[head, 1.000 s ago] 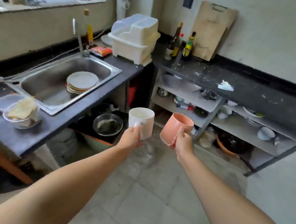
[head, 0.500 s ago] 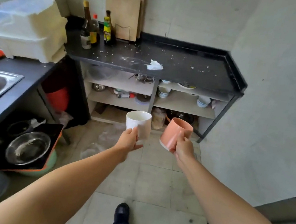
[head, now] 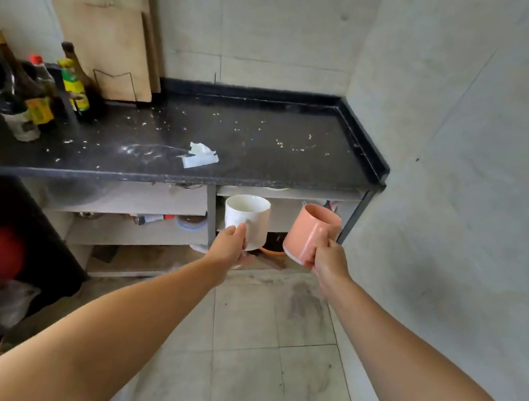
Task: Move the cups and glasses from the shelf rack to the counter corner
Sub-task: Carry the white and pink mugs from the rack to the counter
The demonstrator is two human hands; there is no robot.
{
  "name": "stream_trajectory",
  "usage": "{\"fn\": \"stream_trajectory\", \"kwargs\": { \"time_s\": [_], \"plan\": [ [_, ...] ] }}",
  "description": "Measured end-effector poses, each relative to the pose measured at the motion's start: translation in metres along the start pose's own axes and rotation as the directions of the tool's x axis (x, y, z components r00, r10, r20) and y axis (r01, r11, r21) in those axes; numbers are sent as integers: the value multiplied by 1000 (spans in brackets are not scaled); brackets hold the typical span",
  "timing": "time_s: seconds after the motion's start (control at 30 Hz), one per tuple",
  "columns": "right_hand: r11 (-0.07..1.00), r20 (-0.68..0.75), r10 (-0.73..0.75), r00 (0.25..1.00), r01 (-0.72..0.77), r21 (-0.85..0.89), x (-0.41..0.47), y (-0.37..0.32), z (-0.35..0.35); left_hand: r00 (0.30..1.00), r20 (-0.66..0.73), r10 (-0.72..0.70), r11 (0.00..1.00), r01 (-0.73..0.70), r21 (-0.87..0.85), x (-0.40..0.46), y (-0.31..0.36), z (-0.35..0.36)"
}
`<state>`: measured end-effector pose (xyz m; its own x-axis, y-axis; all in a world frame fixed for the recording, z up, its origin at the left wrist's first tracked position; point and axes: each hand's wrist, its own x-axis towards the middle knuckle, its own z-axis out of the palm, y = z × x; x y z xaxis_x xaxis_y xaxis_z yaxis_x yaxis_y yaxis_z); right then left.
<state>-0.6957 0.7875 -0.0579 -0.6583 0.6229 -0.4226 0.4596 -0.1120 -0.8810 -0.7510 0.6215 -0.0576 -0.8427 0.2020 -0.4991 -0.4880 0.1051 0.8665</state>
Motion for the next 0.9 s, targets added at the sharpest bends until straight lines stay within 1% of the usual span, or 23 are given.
{"fn": "stream_trajectory", "kwargs": {
  "time_s": [0.17, 0.27, 0.33, 0.43, 0.5, 0.57, 0.77, 0.9],
  "plan": [
    [999, -41, 30, 999, -29, 24, 76, -43, -1, 999, 35, 40, 999, -40, 5, 69, 45, 34],
    [999, -54, 45, 998, -44, 28, 131, -69, 0, 997, 60, 41, 998, -44, 47, 121, 71, 57],
    [999, -42, 29, 999, -27, 43, 168, -84, 0, 997, 57, 54, 997, -58, 57, 153, 89, 73],
    [1000, 1, 4, 1000, -4, -6, 228, -112, -1, 995, 42, 92, 991, -95, 90, 206, 116, 102],
    [999, 17, -21, 1000, 22, -26, 264, -133, -1, 996, 46, 72, 997, -73, 32, 238, 134, 117],
    [999, 31, -35, 999, 36, -31, 297, -154, 0, 998, 41, 41, 999, -41, 15, 269, 151, 129],
    [997, 76, -52, 996, 57, -57, 390, -199, 16, 1000, 28, -13, 998, 11, 68, 354, 198, 155],
    [996, 53, -52, 997, 56, -74, 450, -220, 31, 996, 81, -31, 998, 26, 59, 417, 225, 171]
  ]
}}
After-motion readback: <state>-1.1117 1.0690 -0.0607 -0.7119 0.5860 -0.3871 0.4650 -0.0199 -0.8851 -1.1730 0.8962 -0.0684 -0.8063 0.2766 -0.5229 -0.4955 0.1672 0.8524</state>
